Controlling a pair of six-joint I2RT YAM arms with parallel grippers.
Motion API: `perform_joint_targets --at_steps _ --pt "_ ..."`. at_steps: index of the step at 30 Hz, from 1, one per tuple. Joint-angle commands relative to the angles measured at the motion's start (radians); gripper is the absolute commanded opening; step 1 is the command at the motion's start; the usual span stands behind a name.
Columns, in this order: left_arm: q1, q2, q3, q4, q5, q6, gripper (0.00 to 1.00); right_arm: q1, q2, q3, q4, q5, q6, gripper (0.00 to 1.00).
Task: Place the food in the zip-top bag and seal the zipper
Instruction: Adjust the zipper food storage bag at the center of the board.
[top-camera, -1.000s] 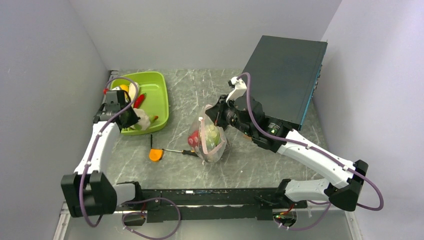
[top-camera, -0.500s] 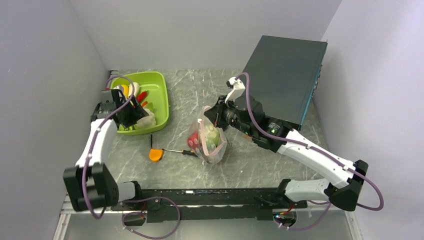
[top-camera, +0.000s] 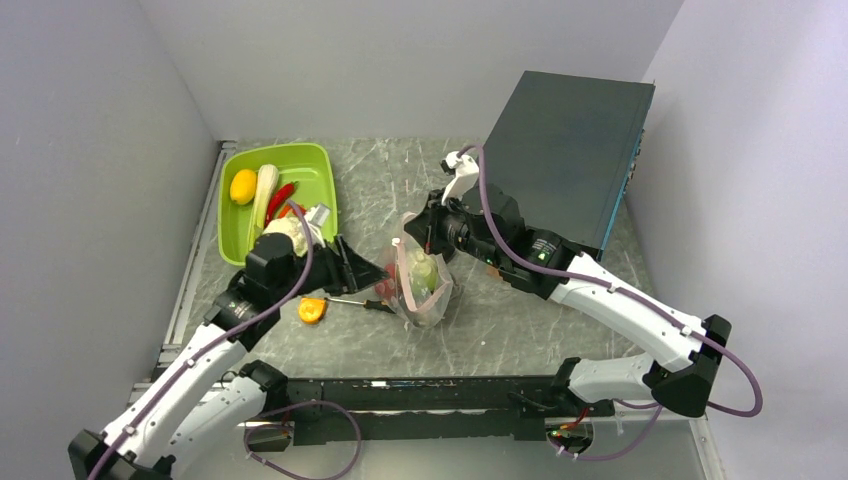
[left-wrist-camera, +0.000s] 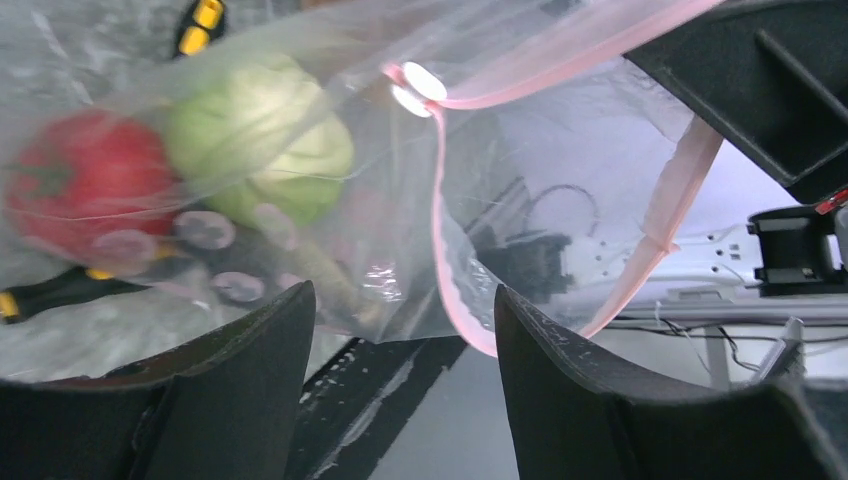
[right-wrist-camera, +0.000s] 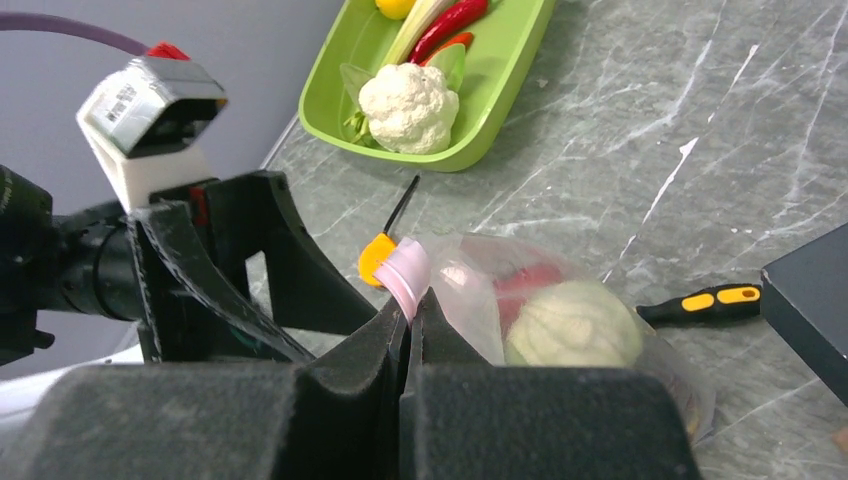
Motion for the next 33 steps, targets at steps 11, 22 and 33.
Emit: perform_joint_targets --at_steps 11,22,33 --pt "-0.323 0.165 0.104 0.056 -0.381 -0.113 0.22 0.016 -0.024 0.084 -0.064 0.012 -0.118 0.00" --pt "-0.325 0.078 0.217 -0.055 -0.413 -0.078 0.00 0.058 -0.027 0.148 -0.336 0.285 -0.391 0.16" --pt "-0.325 0.093 0.336 -0.155 -0.413 -0.038 0.00 0.260 0.226 0.343 -0.500 0.686 -0.567 0.58"
